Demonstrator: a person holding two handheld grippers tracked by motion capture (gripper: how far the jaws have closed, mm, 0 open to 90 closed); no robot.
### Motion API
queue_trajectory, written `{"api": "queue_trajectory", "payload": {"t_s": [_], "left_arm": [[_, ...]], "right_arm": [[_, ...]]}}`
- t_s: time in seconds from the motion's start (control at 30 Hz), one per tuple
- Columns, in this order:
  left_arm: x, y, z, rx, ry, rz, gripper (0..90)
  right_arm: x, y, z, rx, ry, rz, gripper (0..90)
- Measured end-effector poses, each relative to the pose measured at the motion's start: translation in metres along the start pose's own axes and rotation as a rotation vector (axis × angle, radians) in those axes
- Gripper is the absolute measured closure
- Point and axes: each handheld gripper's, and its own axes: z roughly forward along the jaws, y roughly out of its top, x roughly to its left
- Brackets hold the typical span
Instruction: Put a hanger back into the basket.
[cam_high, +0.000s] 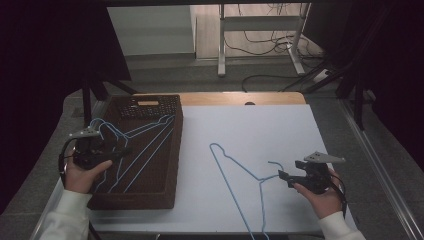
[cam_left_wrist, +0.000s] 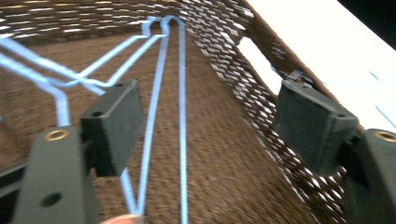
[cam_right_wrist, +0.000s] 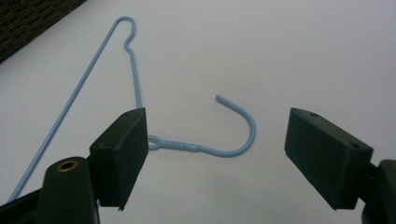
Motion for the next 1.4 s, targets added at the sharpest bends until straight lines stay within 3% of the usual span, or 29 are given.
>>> {"api": "queue_trajectory", "payload": {"t_s": [0.33, 0.6, 0.7, 1.03, 1.4], "left_arm": [[-0.053, 0.008, 0.009, -0.005, -0.092, 0.12, 20.6], [-0.077, 0.006, 0.03, 0.044, -0.144, 0.179, 20.5], [-0.082, 0.005, 0.034, 0.054, -0.167, 0.195, 20.5], [-0.086, 0.004, 0.038, 0.06, -0.183, 0.198, 20.4], [-0.095, 0.004, 0.04, 0.063, -0.194, 0.217, 20.3]], "right_arm": [[0.001, 0.0, 0.001, 0.012, 0.011, 0.002, 21.3], [0.002, 0.0, 0.002, 0.025, 0.028, 0.009, 21.3], [0.002, 0.0, 0.002, 0.027, 0.035, 0.007, 21.3], [0.005, 0.0, 0.002, 0.032, 0.051, 0.012, 21.5], [0.019, 0.01, -0.001, 0.048, 0.098, 0.006, 24.7]]}}
